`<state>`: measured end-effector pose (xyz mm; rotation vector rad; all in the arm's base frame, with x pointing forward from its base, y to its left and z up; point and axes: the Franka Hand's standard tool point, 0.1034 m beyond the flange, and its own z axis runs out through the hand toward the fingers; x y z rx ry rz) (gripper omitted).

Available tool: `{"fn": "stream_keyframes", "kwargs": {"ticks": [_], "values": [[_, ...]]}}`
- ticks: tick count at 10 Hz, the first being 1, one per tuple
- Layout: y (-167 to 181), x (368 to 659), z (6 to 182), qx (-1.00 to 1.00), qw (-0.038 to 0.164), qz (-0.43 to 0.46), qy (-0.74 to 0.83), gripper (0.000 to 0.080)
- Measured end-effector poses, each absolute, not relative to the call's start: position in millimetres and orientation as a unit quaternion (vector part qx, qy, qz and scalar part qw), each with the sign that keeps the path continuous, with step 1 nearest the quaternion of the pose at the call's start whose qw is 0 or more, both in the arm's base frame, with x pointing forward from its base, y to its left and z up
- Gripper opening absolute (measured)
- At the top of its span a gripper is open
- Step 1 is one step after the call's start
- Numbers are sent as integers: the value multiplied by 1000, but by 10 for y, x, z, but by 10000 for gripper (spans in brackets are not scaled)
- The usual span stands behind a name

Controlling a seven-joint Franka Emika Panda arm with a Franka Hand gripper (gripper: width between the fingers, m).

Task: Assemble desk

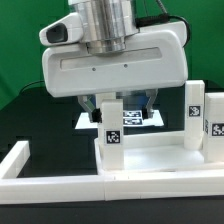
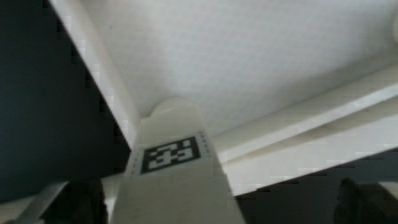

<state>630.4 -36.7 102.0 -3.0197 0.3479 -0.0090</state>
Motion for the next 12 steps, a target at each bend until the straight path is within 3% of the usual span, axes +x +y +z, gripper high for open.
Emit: {"fn": "stream_keyframes", "kwargs": {"ticks": [2,3,4,5,6,10,12], "values": [[-461,6322,1007,-990,50,-16,134,649],[-456,6322,1007,-990,50,-16,131,514],[-456,6322,1007,-987,51,-15,149,514],[-454,6322,1005,-980,51,-13,190,377],[-488,6315,1000,-973,50,-11,227,295],[-440,6296,1008,-885,50,16,462,294],[-447,6314,1013,-787,71,28,612,293]]}}
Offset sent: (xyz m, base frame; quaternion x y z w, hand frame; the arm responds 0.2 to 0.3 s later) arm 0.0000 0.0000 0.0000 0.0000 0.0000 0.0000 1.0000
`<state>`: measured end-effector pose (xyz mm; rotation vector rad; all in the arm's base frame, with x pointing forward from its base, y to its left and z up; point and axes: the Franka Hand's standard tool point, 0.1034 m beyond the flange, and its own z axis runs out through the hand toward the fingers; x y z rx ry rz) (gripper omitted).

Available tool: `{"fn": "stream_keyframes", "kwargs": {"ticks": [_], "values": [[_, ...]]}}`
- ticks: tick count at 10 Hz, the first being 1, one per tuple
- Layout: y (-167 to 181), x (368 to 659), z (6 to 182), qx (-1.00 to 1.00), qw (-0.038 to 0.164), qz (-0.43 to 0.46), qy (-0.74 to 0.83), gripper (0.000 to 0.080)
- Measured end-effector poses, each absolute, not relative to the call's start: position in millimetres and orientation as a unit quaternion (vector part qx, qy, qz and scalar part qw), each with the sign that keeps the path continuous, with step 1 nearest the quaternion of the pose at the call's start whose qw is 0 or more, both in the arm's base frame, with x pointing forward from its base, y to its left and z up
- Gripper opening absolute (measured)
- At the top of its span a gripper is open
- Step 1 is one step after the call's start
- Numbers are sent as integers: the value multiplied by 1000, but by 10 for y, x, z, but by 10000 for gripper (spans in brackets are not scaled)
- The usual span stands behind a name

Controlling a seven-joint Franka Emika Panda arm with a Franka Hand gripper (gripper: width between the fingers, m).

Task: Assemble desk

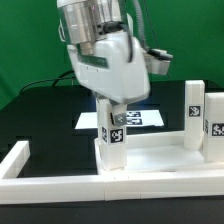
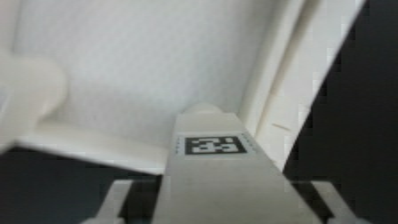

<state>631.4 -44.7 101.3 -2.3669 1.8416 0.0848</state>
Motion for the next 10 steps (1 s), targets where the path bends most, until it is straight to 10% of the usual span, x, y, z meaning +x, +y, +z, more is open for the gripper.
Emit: {"fn": "stream_keyframes", "kwargs": {"ticks": [5,7,10], "values": [[-423,6342,998,-662,83,36,744,293],[-433,6326,991,-744,78,26,663,558],[-467,6324,995,-884,76,7,461,644]]}}
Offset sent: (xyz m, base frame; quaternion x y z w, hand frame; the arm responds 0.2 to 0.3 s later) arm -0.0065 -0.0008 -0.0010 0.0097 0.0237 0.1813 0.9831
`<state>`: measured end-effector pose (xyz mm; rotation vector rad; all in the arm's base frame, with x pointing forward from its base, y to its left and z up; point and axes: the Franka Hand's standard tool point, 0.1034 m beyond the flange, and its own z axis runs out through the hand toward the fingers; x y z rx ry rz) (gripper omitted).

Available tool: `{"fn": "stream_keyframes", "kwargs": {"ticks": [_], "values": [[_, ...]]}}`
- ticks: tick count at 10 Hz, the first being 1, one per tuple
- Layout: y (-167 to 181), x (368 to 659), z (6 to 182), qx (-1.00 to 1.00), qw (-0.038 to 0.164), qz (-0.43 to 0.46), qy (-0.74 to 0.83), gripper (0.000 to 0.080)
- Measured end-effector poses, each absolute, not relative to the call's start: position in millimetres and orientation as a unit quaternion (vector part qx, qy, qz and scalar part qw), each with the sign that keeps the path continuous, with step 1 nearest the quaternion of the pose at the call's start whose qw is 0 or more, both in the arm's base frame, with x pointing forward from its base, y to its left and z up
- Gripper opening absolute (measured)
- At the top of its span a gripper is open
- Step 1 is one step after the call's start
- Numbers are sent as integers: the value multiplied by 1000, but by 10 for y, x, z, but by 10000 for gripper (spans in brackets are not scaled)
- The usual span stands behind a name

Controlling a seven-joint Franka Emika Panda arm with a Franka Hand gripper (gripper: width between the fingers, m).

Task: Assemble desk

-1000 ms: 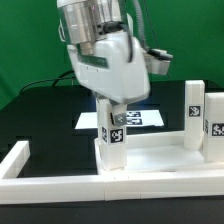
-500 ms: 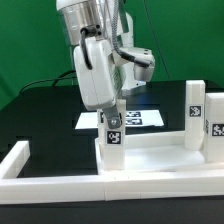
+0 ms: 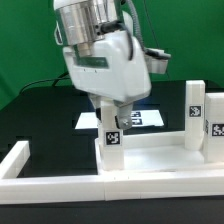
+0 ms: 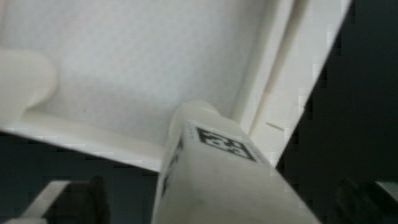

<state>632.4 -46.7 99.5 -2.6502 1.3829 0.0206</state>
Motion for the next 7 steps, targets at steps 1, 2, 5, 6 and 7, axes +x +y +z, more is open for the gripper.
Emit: {"fn": "stream_keyframes", "kwargs": {"ticks": [1,2,5,6,7], "values": [[-476,6324,995,-896,75,4,437,644],[-479,6324,995,-912,75,1,403,649],[-524,6321,996,-971,65,-13,230,649],[-508,6334,1001,-992,52,-21,110,649],[-445,6333,990,-998,45,-23,42,649]]}}
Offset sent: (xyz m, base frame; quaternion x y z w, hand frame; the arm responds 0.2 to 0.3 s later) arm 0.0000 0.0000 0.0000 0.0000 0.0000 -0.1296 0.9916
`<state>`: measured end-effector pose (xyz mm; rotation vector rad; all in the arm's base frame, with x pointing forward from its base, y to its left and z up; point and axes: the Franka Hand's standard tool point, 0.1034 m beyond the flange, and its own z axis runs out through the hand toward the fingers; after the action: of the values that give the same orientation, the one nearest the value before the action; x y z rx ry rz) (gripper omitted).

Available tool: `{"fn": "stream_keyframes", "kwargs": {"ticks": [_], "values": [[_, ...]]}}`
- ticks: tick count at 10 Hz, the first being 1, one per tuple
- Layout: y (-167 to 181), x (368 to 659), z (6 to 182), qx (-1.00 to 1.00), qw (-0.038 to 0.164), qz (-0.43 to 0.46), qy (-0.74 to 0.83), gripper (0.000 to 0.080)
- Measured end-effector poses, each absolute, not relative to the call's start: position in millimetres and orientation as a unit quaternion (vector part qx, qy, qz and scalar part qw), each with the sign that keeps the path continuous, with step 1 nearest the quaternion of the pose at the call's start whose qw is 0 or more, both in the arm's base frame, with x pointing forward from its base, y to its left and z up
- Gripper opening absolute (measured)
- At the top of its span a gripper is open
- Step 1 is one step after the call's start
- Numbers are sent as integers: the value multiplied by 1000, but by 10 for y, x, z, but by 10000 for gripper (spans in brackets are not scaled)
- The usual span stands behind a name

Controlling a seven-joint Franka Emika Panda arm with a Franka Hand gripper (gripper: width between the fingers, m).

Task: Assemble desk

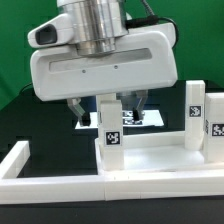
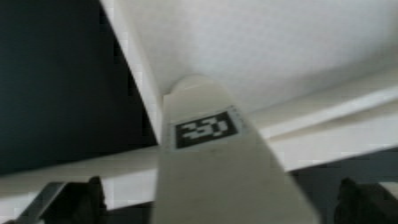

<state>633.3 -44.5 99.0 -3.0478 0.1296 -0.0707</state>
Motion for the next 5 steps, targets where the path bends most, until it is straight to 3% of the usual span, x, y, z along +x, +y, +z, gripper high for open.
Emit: {"fn": "stream_keyframes", "kwargs": {"ticks": [2,4,5], "values": [[-425,6338,969,-999,39,-33,-11,649],[-425,6337,968,-999,41,-32,14,397],[-445,6338,971,-997,41,-31,62,397]]}}
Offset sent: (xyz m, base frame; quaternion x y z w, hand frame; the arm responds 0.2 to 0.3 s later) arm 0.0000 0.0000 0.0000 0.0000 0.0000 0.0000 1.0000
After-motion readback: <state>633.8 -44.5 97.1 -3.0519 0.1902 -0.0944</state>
